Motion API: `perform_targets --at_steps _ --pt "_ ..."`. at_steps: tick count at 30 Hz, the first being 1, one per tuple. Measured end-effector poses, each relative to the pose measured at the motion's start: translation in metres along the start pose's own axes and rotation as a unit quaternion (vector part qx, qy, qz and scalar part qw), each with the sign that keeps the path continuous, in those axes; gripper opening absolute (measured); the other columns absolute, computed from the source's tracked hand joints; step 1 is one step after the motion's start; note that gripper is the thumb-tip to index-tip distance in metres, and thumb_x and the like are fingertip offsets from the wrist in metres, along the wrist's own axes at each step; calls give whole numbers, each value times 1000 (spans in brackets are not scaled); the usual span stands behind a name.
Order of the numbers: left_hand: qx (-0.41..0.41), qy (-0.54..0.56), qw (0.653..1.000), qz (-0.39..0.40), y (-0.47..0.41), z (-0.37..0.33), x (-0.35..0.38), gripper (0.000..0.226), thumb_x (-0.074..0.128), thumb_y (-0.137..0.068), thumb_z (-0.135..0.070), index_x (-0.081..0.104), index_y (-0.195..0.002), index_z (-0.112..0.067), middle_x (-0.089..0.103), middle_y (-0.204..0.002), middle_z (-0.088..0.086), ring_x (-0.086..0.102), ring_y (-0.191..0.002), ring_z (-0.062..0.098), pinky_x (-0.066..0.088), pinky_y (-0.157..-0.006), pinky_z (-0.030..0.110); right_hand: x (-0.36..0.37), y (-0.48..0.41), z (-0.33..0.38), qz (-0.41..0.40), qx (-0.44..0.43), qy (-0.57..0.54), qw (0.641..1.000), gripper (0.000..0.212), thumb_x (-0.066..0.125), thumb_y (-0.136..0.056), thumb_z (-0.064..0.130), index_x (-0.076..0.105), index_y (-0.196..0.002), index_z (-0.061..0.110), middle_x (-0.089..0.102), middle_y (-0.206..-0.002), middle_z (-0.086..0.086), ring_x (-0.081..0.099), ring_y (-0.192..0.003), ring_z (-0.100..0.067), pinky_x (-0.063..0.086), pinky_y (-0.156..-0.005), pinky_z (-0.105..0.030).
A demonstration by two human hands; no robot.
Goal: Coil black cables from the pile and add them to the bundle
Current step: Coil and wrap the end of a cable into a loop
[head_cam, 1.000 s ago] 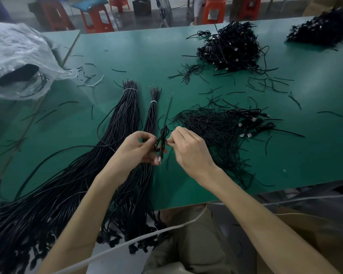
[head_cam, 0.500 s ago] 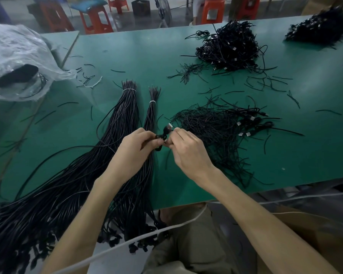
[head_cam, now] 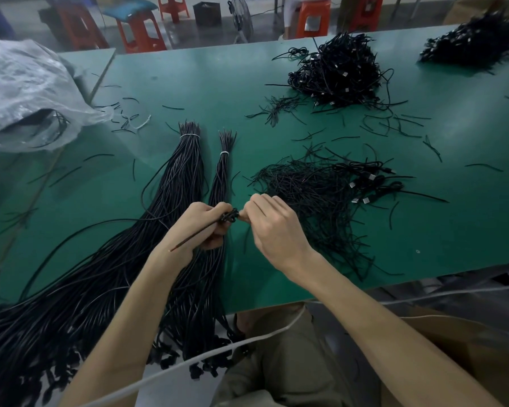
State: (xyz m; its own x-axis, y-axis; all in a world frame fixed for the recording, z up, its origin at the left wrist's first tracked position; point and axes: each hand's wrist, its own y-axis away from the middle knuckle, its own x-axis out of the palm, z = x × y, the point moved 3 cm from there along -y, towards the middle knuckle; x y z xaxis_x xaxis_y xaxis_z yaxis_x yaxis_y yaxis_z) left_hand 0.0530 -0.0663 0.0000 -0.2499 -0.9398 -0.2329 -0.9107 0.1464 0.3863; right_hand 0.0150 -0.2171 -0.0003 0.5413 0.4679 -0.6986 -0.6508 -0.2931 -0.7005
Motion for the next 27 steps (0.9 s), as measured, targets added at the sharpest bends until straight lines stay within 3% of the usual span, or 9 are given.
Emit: perform_targets --at_steps 3,6,9,11,14,16,19,23,27 --pt "38 -76 996 -1 1 3 -1 53 56 -103 -47 65 -69 -6 59 -54 6 52 -46 16 41 -44 23 0 7 -7 37 41 -52 997 13 71 -90 -3 62 -83 3 62 -80 -7 61 -71 -25 53 -67 -39" --pt "87 -92 992 9 3 7 1 53 52 -104 -49 71 -75 -9 69 -63 13 60 -54 17 47 -51 20 1 10 -17 84 153 -147 974 12 70 -95 8 62 -86 5 64 -85 -1 62 -77 -19 54 -71 -38" --pt "104 -62 993 0 -1 11 -1 37 51 -108 -37 69 -92 -9 74 -74 6 68 -60 20 50 -55 27 -1 12 -34 84 320 -265 906 14 73 -94 13 64 -83 14 66 -81 5 60 -69 -6 52 -67 -26" --pt "112 -109 987 -34 -5 14 -5 24 53 -107 -30 68 -97 -14 75 -78 1 69 -60 16 49 -56 28 -6 12 -51 66 392 -304 866 12 74 -93 14 67 -84 17 71 -79 3 63 -61 -5 51 -59 -21" --pt "112 -266 953 -93 -8 21 -10 12 57 -105 -33 63 -99 -25 70 -85 -8 66 -68 6 46 -59 21 -21 11 -86 44 441 -288 849 9 72 -94 17 67 -88 19 73 -82 5 65 -59 -2 48 -56 -15" --pt "114 -325 932 -117 -7 27 -11 11 59 -103 -36 61 -103 -25 62 -95 -10 60 -79 5 49 -65 25 -34 11 -113 33 461 -251 851 7 71 -96 18 67 -90 18 72 -82 6 64 -58 1 47 -57 -13" --pt "94 -410 898 -131 -6 34 -6 26 60 -101 -41 55 -109 -17 51 -107 -2 57 -87 17 53 -73 37 -51 17 -153 0 503 -222 835 5 69 -97 18 68 -95 14 73 -85 1 64 -57 -2 49 -61 -19" --pt "82 -468 872 -120 -7 38 2 39 61 -101 -43 49 -115 -9 47 -116 7 54 -101 26 50 -74 39 -65 30 -196 -56 555 -196 807 9 67 -99 17 67 -101 8 74 -90 -6 63 -59 -9 50 -59 -26" --pt "83 -508 850 -113 -7 35 6 45 62 -98 -50 44 -110 -11 44 -109 5 52 -98 25 45 -70 37 -64 42 -219 -93 599 -209 767 9 59 -102 14 65 -105 8 73 -101 -9 64 -61 -12 51 -57 -26"
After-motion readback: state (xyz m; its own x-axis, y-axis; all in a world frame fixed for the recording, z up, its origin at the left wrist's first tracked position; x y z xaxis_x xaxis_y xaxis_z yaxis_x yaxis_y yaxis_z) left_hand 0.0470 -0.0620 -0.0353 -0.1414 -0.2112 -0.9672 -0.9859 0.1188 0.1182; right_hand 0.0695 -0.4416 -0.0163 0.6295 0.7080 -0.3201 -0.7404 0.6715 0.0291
